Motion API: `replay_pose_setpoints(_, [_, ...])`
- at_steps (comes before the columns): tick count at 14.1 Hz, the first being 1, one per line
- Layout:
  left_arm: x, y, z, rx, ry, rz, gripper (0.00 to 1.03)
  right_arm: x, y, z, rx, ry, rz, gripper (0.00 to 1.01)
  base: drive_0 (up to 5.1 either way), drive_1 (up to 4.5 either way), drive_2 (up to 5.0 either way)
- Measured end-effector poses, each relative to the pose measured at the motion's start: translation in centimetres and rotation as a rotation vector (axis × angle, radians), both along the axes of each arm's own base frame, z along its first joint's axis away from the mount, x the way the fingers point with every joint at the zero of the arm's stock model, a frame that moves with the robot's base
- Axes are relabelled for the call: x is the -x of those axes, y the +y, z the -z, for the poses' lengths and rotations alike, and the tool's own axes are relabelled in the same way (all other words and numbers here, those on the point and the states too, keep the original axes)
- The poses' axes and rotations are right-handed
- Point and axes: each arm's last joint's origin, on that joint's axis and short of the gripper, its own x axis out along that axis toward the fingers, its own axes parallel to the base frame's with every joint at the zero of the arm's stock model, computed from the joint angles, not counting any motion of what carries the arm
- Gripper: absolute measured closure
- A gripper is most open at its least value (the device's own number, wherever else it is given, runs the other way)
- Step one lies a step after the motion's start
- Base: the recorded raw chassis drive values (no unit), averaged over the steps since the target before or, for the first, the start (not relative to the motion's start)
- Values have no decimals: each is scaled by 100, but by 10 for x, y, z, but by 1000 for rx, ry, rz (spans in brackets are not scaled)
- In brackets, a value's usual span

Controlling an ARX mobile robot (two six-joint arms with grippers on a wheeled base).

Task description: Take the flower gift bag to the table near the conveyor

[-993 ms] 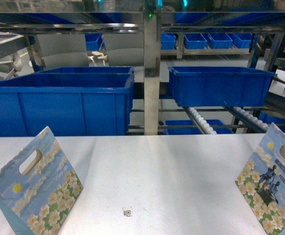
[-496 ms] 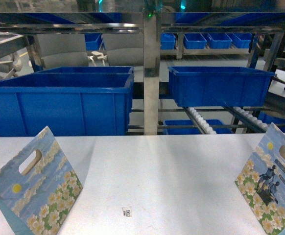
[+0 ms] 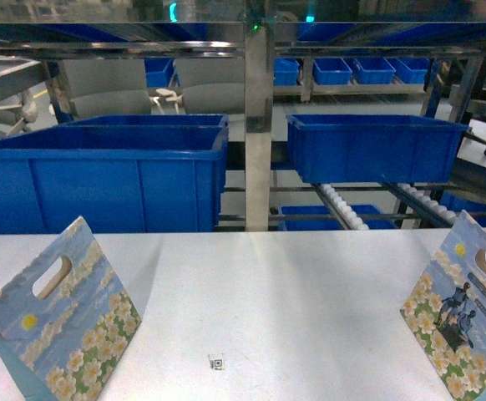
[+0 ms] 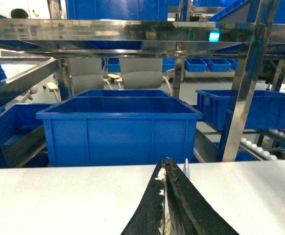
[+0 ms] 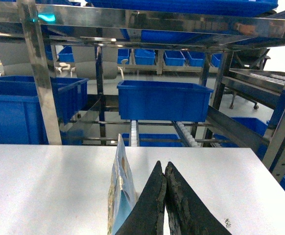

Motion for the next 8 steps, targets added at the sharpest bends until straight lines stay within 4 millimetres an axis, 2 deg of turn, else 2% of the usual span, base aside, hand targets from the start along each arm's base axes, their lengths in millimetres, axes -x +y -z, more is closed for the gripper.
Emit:
replay_pose_setpoints(5, [5,0,1,0,2,0,101,0,0,0,0,0,0,99,0,0,0])
replay_pose_setpoints(6, [11,0,7,0,53,0,101,0,0,0,0,0,0,99,0,0,0])
replay_pose_setpoints(8, [14,0,4,0,13,0,101,0,0,0,0,1,0,99,0,0,0])
